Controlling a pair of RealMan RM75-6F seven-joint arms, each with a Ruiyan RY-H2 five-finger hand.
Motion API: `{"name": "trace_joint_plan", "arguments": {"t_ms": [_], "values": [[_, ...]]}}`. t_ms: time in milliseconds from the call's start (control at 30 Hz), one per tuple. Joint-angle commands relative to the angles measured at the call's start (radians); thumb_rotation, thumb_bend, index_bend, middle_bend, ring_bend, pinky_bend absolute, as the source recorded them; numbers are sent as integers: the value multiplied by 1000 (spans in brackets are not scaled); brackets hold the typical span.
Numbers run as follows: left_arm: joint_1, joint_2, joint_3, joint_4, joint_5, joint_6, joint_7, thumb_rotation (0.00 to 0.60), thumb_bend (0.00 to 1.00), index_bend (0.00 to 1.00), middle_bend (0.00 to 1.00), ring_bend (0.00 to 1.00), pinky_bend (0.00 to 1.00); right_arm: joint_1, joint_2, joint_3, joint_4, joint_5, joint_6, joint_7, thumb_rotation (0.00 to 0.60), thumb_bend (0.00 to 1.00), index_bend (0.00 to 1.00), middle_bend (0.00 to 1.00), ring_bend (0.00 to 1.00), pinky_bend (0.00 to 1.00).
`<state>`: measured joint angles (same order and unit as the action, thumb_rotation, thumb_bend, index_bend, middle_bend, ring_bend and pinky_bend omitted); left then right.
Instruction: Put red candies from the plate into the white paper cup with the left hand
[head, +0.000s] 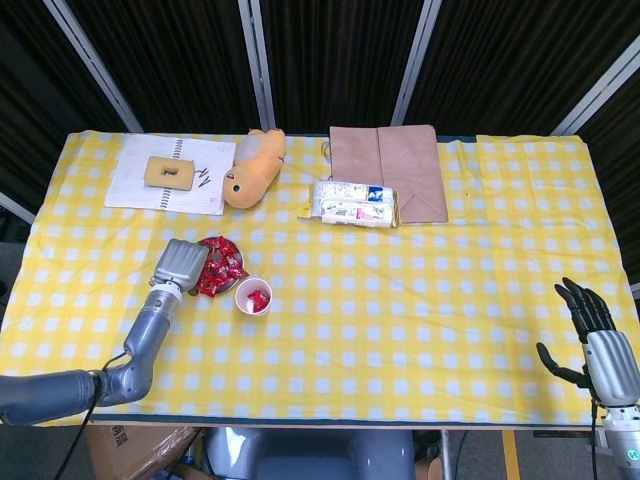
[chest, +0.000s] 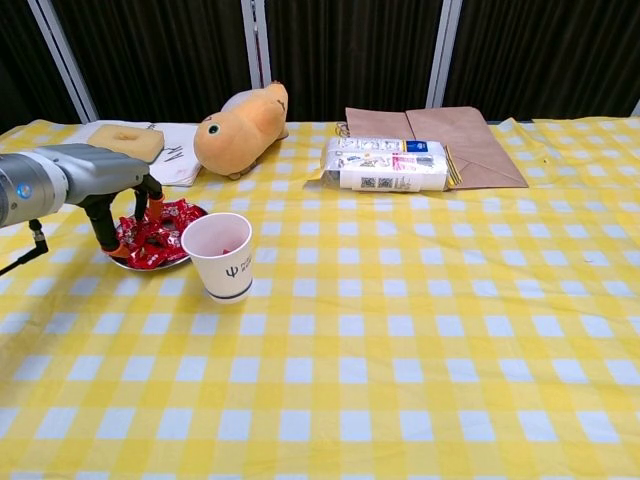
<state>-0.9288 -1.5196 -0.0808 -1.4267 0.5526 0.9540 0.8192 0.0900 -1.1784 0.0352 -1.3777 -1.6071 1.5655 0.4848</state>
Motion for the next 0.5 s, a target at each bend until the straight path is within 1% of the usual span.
{"name": "trace_joint_plan", "arguments": {"t_ms": [33,500], "values": [[-8,-21,-2,24,-9,-11,1,600,236,341,346,922,878,0,0,1,0,2,0,0,600,424,0,0,0,0],[-28,-74,0,97,-40,-34,18,600,242,373,376,922,882,0,1,2,-1,1,1,1,600,423,0,0,0,0]]}}
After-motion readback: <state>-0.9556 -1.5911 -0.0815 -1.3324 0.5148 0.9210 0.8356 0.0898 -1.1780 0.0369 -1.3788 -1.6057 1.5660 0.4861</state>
